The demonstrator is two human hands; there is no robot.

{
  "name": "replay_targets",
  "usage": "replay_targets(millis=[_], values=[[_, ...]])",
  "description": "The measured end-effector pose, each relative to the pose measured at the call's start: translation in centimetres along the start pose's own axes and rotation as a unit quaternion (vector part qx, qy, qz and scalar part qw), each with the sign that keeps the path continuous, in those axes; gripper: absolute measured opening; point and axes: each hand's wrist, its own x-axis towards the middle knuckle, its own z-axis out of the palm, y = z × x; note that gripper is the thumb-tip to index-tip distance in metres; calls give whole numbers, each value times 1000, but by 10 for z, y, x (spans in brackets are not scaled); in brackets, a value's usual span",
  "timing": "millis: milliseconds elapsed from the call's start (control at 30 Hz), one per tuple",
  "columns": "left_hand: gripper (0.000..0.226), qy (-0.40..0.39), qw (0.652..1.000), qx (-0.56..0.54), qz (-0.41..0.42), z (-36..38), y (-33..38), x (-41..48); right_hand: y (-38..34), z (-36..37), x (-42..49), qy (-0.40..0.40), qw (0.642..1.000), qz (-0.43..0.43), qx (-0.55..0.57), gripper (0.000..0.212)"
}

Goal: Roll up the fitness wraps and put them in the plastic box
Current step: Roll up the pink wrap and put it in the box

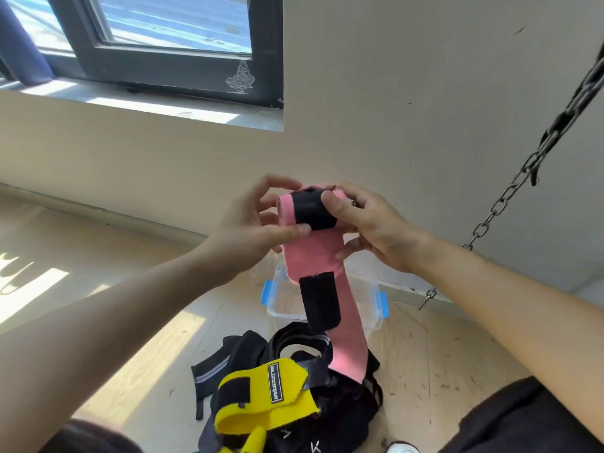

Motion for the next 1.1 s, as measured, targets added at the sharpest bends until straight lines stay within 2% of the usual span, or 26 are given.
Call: replay_targets(millis=[100,167,267,333,400,533,600,700,767,900,1000,1100], values=[[69,-7,1000,16,2,4,-4,-2,1,-3,-1,11,1000,-16,12,50],[81,-39,998,4,-47,1,-6,-2,2,-6,-2,-1,1000,-17,22,53],[63,-148,982,-27,-114,-4,-7,-4,4,-8,-5,-21,999,-22,36,54],[59,-168,974,-55,-140,-3,-8,-6,4,-8,-6,-28,998,-30,50,52],[56,-153,976,-49,-144,0,-7,-5,4,-11,-6,-39,997,-35,62,51],[35,-127,983,-32,-125,2,-5,-3,3,-16,-6,-75,995,-22,54,55],[35,-119,984,-36,-124,1,-5,-3,1,-17,-8,-88,995,2,41,56],[35,-112,986,-54,-112,-1,-3,-2,2,-17,-11,-108,993,44,-6,40],[38,-104,988,-68,-95,-3,0,-2,5,-13,-13,-112,991,64,-20,44],[54,-66,995,-23,-67,-3,-5,-4,9,2,-15,-73,994,76,-32,71],[61,-46,998,-3,-51,-1,-11,-8,11,7,-14,-13,997,70,-11,64],[63,-41,998,-1,-45,-4,-11,-8,11,7,-14,1,998,56,13,52]])
